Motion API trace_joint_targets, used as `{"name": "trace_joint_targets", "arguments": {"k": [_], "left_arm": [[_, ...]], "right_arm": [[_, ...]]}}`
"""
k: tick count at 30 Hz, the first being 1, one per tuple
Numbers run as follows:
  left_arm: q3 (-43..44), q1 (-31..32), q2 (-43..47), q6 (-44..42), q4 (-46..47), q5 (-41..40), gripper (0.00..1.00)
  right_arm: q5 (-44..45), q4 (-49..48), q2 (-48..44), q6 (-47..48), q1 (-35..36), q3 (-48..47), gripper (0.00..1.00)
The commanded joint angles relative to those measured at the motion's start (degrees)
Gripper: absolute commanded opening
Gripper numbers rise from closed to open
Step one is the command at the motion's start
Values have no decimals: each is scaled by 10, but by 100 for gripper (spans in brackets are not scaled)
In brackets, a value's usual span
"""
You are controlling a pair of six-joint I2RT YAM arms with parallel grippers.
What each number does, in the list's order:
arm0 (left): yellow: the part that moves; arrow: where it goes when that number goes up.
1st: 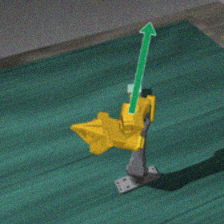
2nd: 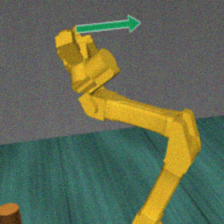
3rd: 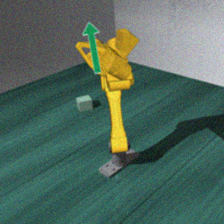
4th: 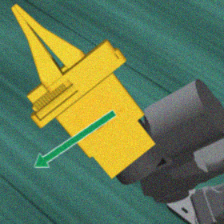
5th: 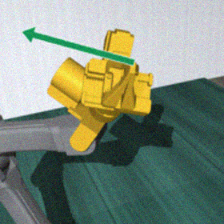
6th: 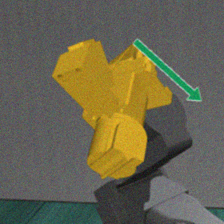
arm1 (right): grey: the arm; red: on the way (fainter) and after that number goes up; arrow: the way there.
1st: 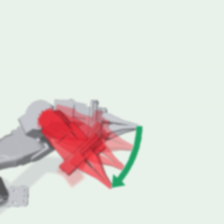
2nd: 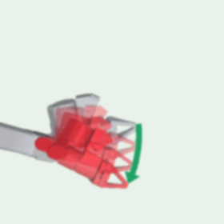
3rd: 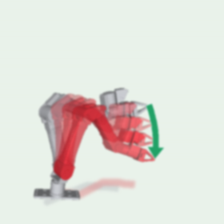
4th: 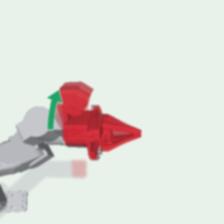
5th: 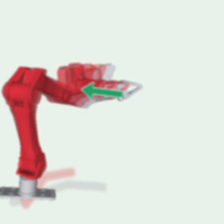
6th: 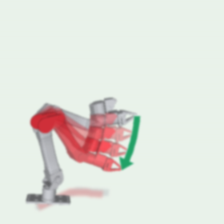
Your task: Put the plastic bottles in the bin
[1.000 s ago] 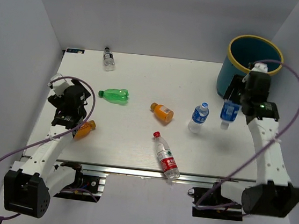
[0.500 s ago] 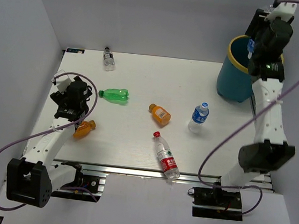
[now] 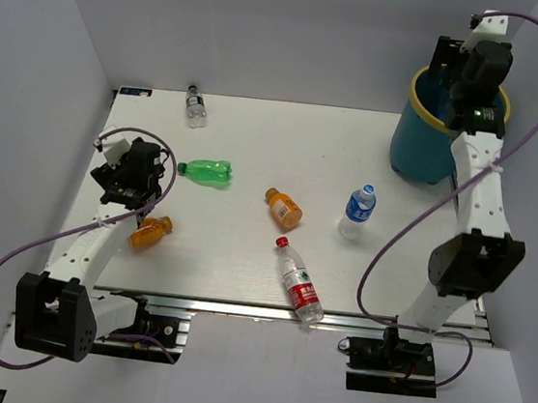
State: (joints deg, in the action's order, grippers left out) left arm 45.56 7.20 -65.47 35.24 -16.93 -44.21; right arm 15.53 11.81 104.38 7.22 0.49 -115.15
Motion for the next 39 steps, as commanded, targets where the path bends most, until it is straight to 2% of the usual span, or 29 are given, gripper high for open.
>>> {"name": "trace_joint_targets", "arguments": {"k": [1, 3, 5, 7, 8, 9, 11, 12, 14, 17, 21, 31, 39], "left_arm": [[27, -4, -2, 14, -16, 19, 98], [31, -3, -4, 17, -20, 28, 98], [27, -4, 2, 18, -15, 39, 98], [19, -4, 7, 16, -9, 47, 98], [19, -3, 10, 17, -11, 54, 98], [20, -3, 13, 16, -19, 56, 98], [18, -4, 20, 13, -25, 54, 98], [16, -3, 28, 15, -28, 51, 98], [7, -4, 36, 15, -26, 47, 98], [0, -4, 44, 15, -22, 54, 98], [-5, -3, 46, 11, -8, 69, 98], [-12, -3, 58, 16, -14, 62, 98], [-15, -3, 52, 21, -13, 42, 98]], "right_arm": [[-113, -19, -112, -40, 2, 42, 89], [-150, 26, -139, -38, 9, 42, 89], [-211, 116, -159, -29, 20, 33, 89], [-225, 159, -181, -20, 59, 48, 89], [-206, 192, -189, -13, 81, 81, 89], [-171, 203, -196, -12, 135, 102, 89], [-69, 220, -218, -33, 186, 148, 89], [-48, 224, -224, -54, 215, 196, 89], [-24, 216, -249, -135, 223, 248, 89], [-16, 191, -289, -185, 231, 356, 89], [-75, 154, -320, -179, 232, 442, 89], [-51, 134, -306, -172, 232, 517, 89], [31, 138, -249, -190, 232, 532, 89]]}}
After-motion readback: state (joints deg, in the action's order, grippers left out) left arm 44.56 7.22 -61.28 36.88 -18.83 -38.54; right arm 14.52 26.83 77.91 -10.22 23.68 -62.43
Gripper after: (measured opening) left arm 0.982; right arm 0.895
